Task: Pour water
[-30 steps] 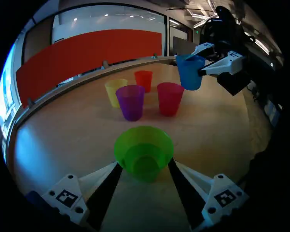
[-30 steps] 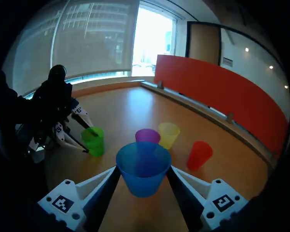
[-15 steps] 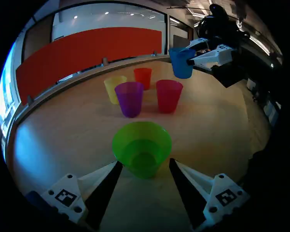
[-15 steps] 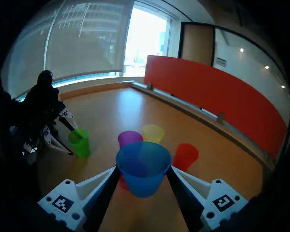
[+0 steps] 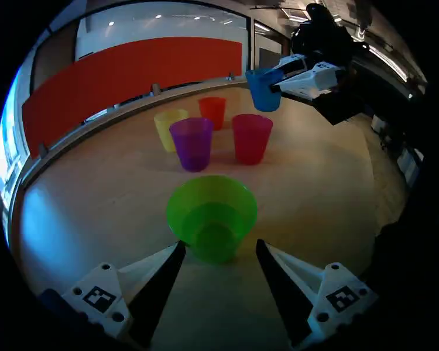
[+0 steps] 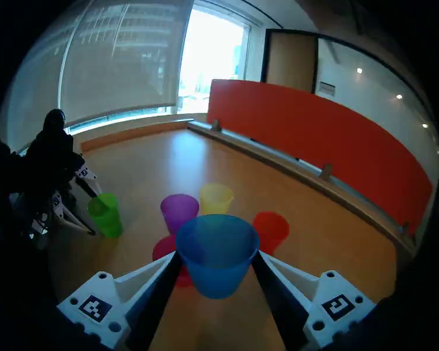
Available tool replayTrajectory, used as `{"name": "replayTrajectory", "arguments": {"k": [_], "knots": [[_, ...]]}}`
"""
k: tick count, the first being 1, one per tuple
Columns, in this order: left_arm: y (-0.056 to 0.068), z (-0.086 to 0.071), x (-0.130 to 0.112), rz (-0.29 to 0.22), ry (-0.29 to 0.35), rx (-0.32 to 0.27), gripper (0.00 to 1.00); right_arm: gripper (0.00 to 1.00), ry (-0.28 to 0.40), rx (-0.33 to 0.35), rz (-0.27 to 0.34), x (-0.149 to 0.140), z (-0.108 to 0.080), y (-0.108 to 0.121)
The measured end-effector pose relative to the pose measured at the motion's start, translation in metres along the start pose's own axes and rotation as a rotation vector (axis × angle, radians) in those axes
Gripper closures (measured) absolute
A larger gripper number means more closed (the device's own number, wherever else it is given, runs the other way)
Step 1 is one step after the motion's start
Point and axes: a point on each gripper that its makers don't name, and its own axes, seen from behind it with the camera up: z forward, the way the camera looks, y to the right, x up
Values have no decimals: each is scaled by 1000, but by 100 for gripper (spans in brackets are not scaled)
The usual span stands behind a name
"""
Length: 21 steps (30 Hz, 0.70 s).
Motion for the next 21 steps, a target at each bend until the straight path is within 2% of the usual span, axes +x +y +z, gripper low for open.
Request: {"name": "replayTrajectory", "arguments": {"k": [12,21], "knots": [[0,-1,-6,9,-20,-2,10,12,-14,-21,2,-9,2,12],[-9,-8,-11,4,-22,22,11,12,-54,-18,27,-31,8,15]]}}
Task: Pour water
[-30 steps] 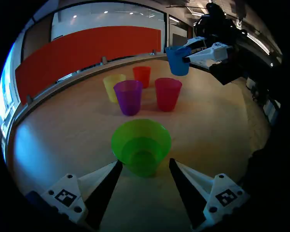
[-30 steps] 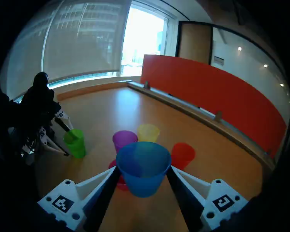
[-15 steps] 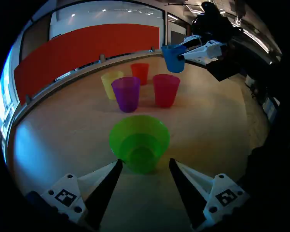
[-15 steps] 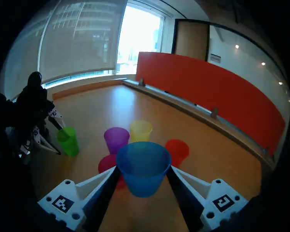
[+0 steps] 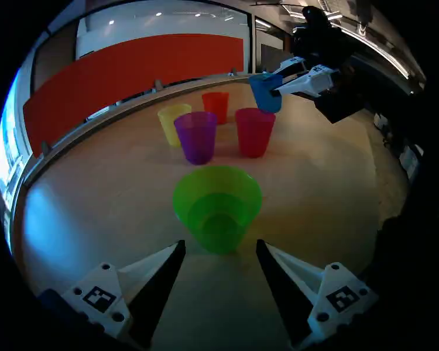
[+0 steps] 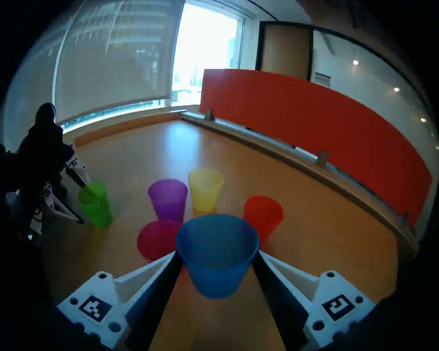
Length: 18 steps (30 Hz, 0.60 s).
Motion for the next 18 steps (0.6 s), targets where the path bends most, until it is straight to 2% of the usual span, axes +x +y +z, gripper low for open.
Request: {"name": "replayTrajectory", "arguments": {"k": [10,18], "knots": [[-12,-13,-6,-21,12,42,11,12,-67,19,57,-39,14,-2],[-21,-25,-7,-57,38,82,11,12,-96,30,90,-59,21,-4]]}}
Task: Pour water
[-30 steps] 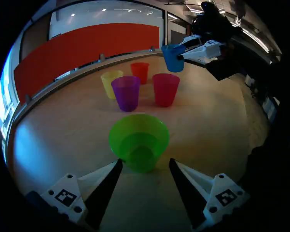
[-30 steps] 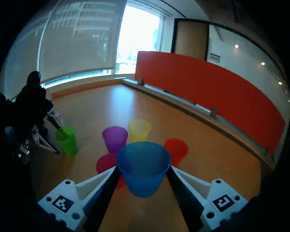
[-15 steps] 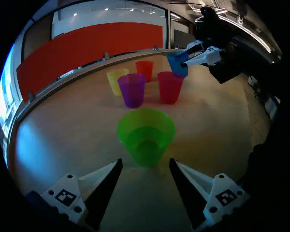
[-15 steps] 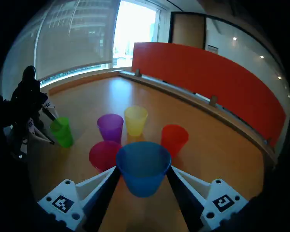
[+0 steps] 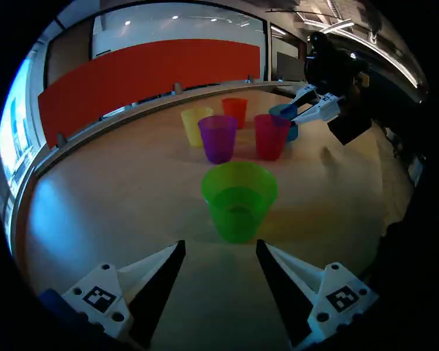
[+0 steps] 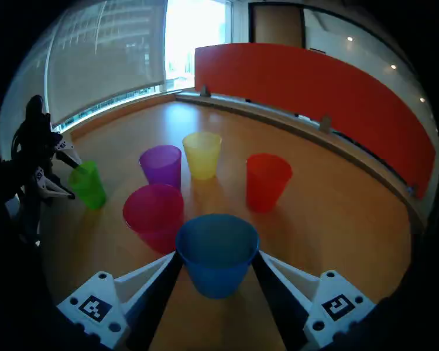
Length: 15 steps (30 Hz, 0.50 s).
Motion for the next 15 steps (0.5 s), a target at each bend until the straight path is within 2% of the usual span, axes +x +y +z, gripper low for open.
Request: {"name": "replayTrajectory", "arguments": {"k": [15], "knots": [[-15,-26,11,-89,67,45,11,11,-13,6,23,-8,-4,-1]]}}
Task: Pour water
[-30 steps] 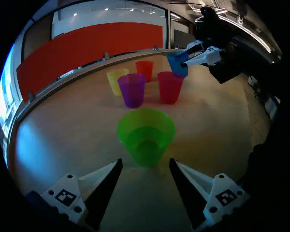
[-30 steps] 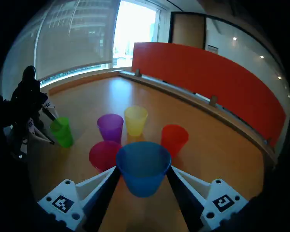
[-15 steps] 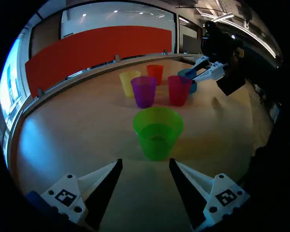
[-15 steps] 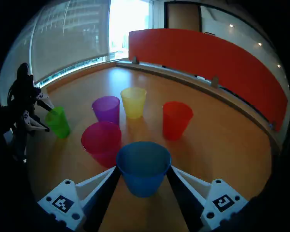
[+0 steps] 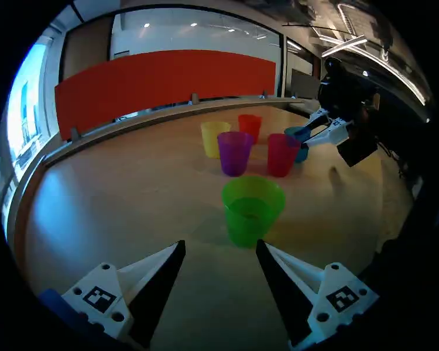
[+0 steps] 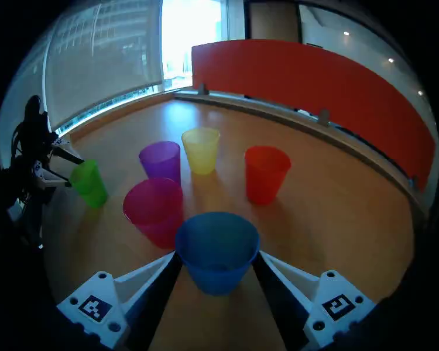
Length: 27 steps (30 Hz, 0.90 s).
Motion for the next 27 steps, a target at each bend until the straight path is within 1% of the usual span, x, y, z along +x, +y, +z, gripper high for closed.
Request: {"name": "replayTrajectory", "arguments": {"k": [6,9,16,20,27], "knots": [[-7,-9,2,-45,23,14,11,11,-26,-8,-4,-10,-6,2],[-9,-13,4,-53,34,21,11,11,-46,-15,-8,-18,-7,2],[-14,-19,4,-49,44,41,11,6,-47,-18,-20,-20,-10,-1],[-18,-22,6,-47,54,58,11,0,-54,-28,-25,-24,-14,0],[-30,-30,8,-58,75,94,11,0,-41,-62,-25,-26,-27,4]]}}
